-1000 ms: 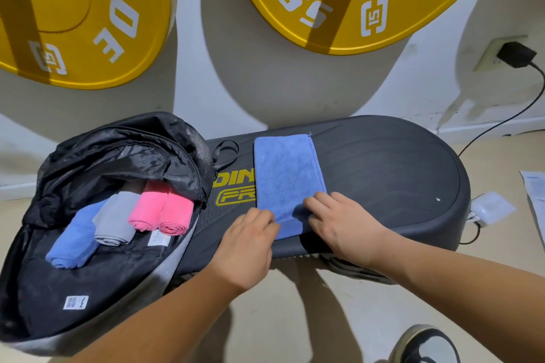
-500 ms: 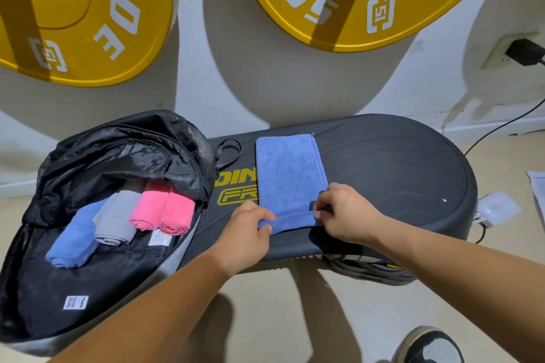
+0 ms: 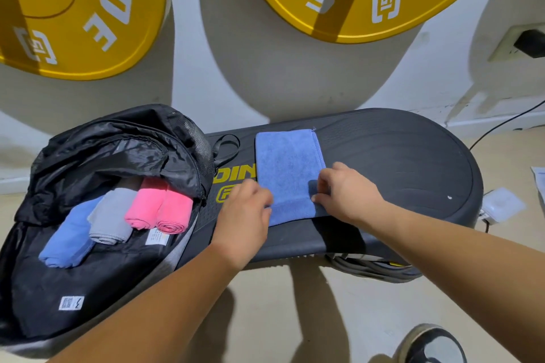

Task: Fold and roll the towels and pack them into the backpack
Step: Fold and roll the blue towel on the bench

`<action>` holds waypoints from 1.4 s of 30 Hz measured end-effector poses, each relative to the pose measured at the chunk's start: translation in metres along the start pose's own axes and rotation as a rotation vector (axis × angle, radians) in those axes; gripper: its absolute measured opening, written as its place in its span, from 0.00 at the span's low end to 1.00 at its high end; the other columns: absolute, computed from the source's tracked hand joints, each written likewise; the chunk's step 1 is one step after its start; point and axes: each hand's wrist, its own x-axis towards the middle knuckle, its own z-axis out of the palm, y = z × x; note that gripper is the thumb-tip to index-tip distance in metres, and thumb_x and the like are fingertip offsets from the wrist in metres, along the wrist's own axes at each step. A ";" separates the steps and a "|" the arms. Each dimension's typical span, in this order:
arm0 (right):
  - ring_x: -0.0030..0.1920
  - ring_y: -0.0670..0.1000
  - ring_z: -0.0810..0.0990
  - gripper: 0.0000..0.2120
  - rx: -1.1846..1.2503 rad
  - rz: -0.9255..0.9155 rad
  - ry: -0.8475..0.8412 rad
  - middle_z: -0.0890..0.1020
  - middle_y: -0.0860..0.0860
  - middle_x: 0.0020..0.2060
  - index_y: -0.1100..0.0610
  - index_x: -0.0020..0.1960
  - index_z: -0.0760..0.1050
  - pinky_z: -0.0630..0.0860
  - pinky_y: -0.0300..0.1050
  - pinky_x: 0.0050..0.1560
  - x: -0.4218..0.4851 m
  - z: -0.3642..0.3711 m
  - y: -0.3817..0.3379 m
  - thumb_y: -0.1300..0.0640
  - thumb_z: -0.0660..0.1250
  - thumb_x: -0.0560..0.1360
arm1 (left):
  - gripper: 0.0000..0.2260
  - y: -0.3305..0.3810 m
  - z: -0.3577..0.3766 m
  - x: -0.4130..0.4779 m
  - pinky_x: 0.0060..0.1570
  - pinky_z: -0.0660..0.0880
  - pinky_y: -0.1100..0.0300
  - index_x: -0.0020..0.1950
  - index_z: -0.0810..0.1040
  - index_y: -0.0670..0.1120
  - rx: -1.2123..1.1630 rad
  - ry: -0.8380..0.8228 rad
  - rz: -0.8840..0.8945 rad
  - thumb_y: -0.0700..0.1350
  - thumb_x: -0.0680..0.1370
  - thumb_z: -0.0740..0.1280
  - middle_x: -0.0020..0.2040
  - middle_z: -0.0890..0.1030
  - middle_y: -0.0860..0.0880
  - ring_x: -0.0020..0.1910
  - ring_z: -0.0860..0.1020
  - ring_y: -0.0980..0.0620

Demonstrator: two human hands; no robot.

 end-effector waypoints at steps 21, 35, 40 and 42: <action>0.47 0.54 0.77 0.09 -0.404 -0.467 -0.007 0.79 0.49 0.45 0.52 0.53 0.78 0.73 0.47 0.39 -0.019 0.005 0.003 0.55 0.68 0.73 | 0.14 0.010 -0.011 -0.010 0.56 0.75 0.55 0.61 0.80 0.48 0.005 -0.227 0.017 0.39 0.77 0.62 0.56 0.81 0.51 0.57 0.76 0.49; 0.46 0.51 0.78 0.13 0.217 0.119 -0.174 0.78 0.46 0.42 0.50 0.47 0.74 0.76 0.47 0.45 -0.022 -0.008 0.007 0.42 0.72 0.75 | 0.04 0.008 -0.016 -0.010 0.39 0.73 0.56 0.46 0.77 0.48 -0.237 -0.176 -0.366 0.42 0.73 0.68 0.41 0.75 0.53 0.38 0.74 0.51; 0.55 0.53 0.76 0.10 -0.088 -0.339 -0.001 0.78 0.46 0.51 0.45 0.59 0.79 0.76 0.48 0.47 -0.021 -0.006 0.003 0.50 0.66 0.79 | 0.08 0.009 -0.004 -0.017 0.36 0.75 0.50 0.41 0.76 0.49 0.228 -0.053 0.266 0.36 0.68 0.68 0.43 0.77 0.51 0.43 0.75 0.45; 0.51 0.54 0.78 0.11 -0.187 -0.477 -0.038 0.79 0.48 0.47 0.47 0.57 0.81 0.78 0.49 0.43 -0.023 -0.003 -0.001 0.55 0.62 0.78 | 0.04 0.013 -0.002 -0.024 0.36 0.76 0.50 0.40 0.76 0.48 0.253 -0.051 0.293 0.41 0.71 0.63 0.42 0.77 0.50 0.43 0.77 0.45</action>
